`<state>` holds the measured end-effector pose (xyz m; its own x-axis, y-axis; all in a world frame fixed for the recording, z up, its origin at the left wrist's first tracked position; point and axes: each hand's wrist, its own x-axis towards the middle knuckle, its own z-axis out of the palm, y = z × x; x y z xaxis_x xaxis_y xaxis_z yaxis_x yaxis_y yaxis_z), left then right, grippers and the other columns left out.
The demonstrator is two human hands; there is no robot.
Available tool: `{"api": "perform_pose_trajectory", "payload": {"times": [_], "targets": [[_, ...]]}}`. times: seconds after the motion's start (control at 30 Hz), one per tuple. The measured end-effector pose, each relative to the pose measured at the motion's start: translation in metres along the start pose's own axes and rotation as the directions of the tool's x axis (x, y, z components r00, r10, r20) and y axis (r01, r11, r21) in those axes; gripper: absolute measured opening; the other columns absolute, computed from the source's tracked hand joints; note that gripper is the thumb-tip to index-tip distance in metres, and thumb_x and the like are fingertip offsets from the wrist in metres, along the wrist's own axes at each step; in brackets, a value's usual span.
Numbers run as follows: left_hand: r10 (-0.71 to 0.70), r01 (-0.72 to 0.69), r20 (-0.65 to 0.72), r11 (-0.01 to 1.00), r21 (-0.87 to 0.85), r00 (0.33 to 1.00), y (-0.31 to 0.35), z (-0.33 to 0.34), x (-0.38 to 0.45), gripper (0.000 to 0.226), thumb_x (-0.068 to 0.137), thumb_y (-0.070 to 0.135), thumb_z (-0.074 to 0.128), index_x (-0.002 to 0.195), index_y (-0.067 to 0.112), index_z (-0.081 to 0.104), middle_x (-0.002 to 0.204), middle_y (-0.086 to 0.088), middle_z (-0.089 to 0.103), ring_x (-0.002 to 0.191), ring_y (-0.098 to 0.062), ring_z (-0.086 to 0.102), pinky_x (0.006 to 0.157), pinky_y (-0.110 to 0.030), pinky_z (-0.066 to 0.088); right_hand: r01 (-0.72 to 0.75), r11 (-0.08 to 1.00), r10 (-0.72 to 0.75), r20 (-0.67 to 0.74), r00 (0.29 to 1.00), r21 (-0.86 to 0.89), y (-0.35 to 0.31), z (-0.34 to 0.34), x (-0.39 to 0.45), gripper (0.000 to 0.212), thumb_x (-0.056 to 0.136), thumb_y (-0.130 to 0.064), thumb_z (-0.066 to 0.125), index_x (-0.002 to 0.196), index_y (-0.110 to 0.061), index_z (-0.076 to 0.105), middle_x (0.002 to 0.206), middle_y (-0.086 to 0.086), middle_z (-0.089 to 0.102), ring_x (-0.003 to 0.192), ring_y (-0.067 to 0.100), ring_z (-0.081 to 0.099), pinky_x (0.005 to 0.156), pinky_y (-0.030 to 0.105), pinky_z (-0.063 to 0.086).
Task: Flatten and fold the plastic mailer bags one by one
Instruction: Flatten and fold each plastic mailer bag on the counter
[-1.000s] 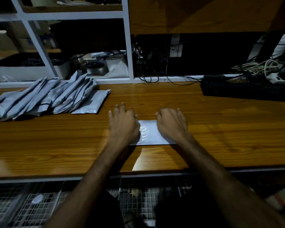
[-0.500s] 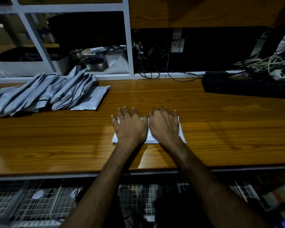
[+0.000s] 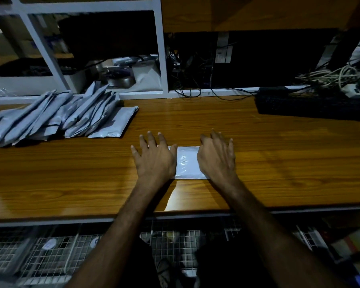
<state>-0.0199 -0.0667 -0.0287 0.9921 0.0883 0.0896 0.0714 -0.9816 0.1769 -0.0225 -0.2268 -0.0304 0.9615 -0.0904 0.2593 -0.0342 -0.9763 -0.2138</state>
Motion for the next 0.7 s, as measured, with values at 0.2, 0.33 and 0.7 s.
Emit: {"api": "perform_pose_trajectory", "payload": {"times": [0.2, 0.33, 0.7], "targets": [[0.005, -0.005, -0.007, 1.000, -0.029, 1.000, -0.011, -0.001, -0.005, 0.077, 0.106, 0.063, 0.017, 0.166, 0.015, 0.009, 0.172, -0.019, 0.000, 0.159, -0.040, -0.005, 0.124, -0.067, 0.003, -0.013, 1.000, 0.013, -0.011, 1.000, 0.020, 0.012, 0.001, -0.001, 0.043, 0.103, -0.026, 0.046, 0.145, -0.018, 0.055, 0.162, 0.016, 0.038, 0.152, 0.033, 0.032, 0.124, 0.060, 0.019], [-0.004, 0.003, -0.013, 0.999, -0.040, 1.000, -0.016, 0.000, -0.005, 0.076, 0.107, 0.062, 0.017, 0.166, 0.015, 0.009, 0.172, -0.019, 0.000, 0.159, -0.040, -0.005, 0.123, -0.067, 0.003, -0.032, 0.999, 0.033, -0.018, 0.999, 0.029, 0.024, 0.002, 0.001, 0.043, 0.104, -0.023, 0.043, 0.144, -0.017, 0.057, 0.160, 0.016, 0.041, 0.151, 0.032, 0.033, 0.123, 0.061, 0.018], [-0.052, 0.052, -0.005, 0.998, -0.046, 0.999, -0.025, -0.002, -0.008, 0.072, 0.108, 0.059, 0.015, 0.166, 0.017, 0.005, 0.172, -0.019, -0.001, 0.158, -0.041, -0.005, 0.123, -0.067, 0.002, -0.041, 0.999, 0.041, -0.061, 0.997, 0.017, 0.043, 0.002, -0.002, 0.038, 0.107, -0.026, 0.043, 0.139, -0.016, 0.062, 0.155, 0.013, 0.049, 0.146, 0.029, 0.042, 0.121, 0.061, 0.023]]}}
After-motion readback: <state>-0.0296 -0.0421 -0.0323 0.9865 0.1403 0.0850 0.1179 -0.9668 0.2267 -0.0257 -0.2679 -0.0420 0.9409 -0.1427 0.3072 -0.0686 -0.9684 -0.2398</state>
